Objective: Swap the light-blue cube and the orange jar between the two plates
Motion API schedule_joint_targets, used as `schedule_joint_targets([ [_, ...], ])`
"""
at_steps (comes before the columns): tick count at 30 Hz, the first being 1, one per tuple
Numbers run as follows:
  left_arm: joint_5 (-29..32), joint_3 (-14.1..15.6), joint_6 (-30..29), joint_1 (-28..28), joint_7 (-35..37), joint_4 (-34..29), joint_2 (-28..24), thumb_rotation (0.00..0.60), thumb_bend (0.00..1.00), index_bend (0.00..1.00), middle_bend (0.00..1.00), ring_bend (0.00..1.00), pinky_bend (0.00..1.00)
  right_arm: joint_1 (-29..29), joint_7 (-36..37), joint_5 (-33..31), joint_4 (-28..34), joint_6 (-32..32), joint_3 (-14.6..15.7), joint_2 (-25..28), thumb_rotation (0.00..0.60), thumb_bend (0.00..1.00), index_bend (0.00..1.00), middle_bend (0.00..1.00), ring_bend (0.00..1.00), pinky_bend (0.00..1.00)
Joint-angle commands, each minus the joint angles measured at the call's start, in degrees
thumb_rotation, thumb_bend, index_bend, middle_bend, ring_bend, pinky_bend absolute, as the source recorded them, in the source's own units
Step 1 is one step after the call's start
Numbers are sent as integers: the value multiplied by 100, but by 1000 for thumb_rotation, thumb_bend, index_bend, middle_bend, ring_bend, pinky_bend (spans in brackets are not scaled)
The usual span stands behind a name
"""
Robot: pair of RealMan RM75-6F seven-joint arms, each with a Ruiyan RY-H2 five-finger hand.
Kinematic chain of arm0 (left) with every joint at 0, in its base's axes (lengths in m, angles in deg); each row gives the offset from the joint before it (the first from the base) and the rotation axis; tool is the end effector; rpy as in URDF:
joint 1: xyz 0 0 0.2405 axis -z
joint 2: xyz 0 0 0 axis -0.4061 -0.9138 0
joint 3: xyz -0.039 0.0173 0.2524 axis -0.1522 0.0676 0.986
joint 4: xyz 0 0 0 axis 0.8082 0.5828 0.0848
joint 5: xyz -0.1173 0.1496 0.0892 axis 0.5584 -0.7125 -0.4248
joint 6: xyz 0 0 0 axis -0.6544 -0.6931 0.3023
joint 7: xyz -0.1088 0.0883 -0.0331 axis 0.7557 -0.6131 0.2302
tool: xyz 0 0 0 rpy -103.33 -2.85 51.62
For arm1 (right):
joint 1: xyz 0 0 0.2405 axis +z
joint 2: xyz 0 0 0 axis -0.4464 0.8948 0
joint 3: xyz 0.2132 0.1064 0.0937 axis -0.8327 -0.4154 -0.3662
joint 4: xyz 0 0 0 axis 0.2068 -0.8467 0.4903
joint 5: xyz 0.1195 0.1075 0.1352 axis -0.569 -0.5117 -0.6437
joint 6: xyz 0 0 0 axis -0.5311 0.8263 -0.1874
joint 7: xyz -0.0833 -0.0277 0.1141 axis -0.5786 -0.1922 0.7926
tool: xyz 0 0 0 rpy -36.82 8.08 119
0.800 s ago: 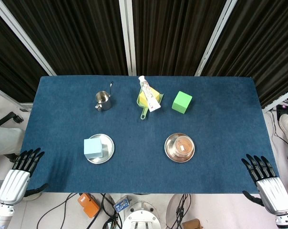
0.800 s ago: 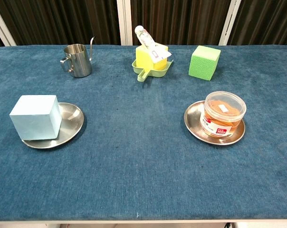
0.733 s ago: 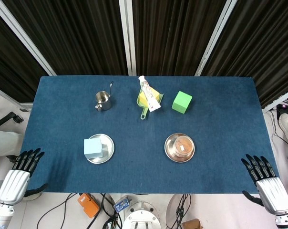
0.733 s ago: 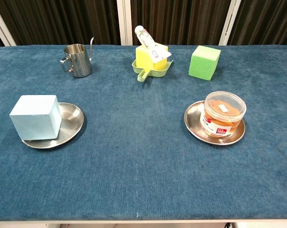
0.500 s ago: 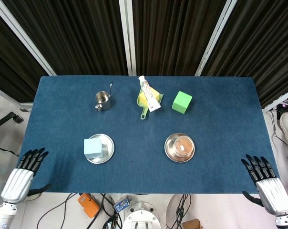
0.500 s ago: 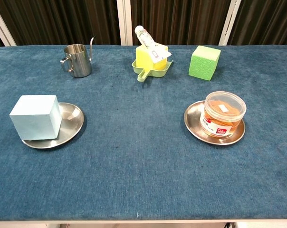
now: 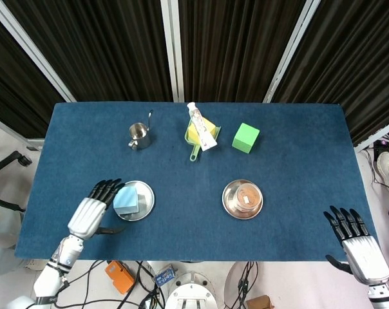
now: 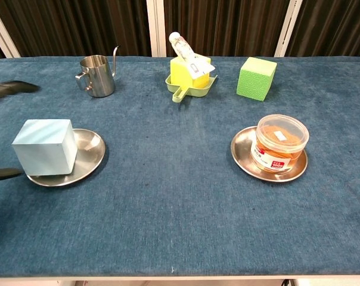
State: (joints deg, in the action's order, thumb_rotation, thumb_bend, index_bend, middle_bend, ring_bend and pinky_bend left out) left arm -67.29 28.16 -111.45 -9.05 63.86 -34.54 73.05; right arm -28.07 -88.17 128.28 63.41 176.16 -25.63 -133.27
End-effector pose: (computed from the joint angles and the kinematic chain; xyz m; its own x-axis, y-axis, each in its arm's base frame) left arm -0.2292 0.2129 0.0234 0.2714 0.2176 0.9376 0.9291 -0.3135 -0.1961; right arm -0.3140 -0.1086 0.1403 0.5195 -0.0951 0.8492 -0.8449 -0.2054 0.4939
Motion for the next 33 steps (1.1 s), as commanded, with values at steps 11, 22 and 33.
schedule_joint_targets([
  [11,2288,-578,753,608,-2426,-449,821,591,275,286,288,330,399,4,143,-88,31,14,-22,97,600,240,0,0,0,0],
  [22,1537,-724,272,929,-2127,-421,1208,600,593,503,543,621,620,-13,145,-85,55,12,5,119,600,240,0,0,0,0],
  [33,1813,-1770,1022,2557,-2498,1567,2942,600,575,503,541,606,620,29,409,-118,77,-31,12,235,600,240,0,0,0,0],
])
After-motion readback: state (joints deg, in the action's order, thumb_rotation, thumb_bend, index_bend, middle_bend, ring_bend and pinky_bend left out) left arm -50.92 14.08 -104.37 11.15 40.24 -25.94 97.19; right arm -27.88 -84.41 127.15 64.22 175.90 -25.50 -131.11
